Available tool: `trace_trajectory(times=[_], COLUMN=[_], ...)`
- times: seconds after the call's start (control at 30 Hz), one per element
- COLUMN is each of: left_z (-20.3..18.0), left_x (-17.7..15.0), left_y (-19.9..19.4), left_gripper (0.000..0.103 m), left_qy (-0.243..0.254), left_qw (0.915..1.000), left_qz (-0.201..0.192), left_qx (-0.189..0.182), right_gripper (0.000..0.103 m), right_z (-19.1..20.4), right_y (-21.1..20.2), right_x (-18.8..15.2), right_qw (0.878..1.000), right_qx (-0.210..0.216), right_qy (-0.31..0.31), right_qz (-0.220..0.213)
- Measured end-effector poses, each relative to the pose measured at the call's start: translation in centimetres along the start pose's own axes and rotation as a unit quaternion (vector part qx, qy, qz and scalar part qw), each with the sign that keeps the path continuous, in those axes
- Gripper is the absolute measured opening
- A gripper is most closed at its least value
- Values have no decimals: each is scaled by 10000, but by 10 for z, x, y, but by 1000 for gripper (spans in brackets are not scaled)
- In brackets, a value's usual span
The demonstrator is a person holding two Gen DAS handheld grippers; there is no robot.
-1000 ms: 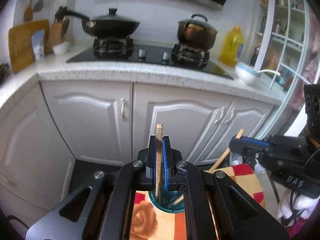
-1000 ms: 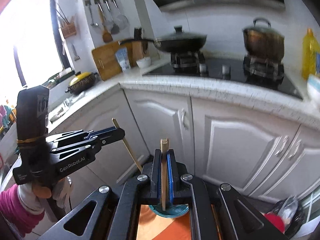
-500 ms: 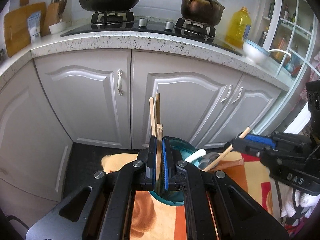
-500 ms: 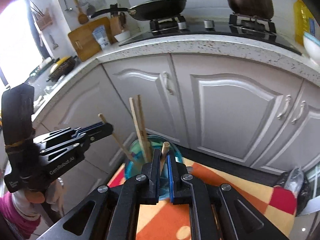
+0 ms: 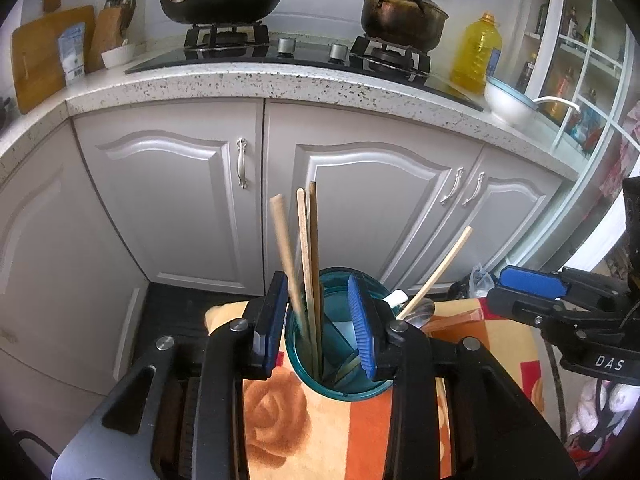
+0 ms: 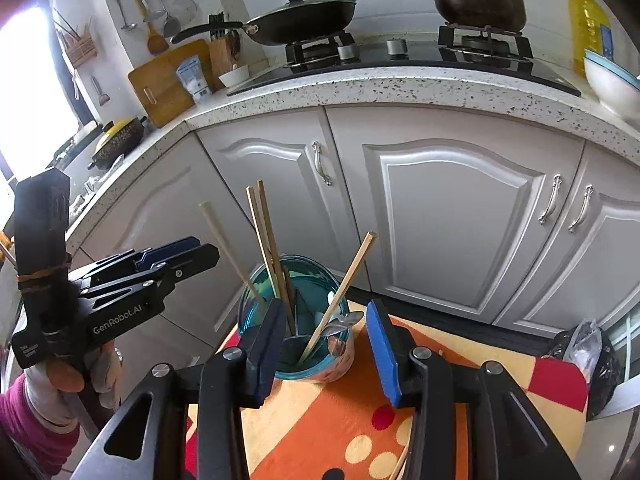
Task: Organize utensils
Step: 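Lower both chopsticks into the cup and open both tools, then withdraw both tools and lower them toward the last two chopsticks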
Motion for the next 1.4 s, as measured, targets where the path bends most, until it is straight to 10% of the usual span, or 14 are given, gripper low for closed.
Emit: trace_trajectory(times=[0.77, 1.4], left_z=[-36, -60], left_x=[-20, -66], left_y=[-34, -40], left_gripper=[33, 34], left_qy=[373, 454], left_qw=[9985, 9986], left_qz=[-250, 124], left_qx=[326, -221], right_gripper=[41, 42], right_z=[10, -31], right_y=[-37, -23], right_x=[-31, -93], right_qw=[9997, 9984], right_qx=[-60, -343], right_qy=[49, 283], right_qz=[-216, 341])
Point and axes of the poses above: each gripper's, at about its wrist camera, not at the fingertips, and y roughly the way its jaws point, z to its left, x to its top, the point moved 1 cm from there along y, roughly the way its jaws point, and after that the axes turned 12 degrees about -x, right-handed, at the moved point
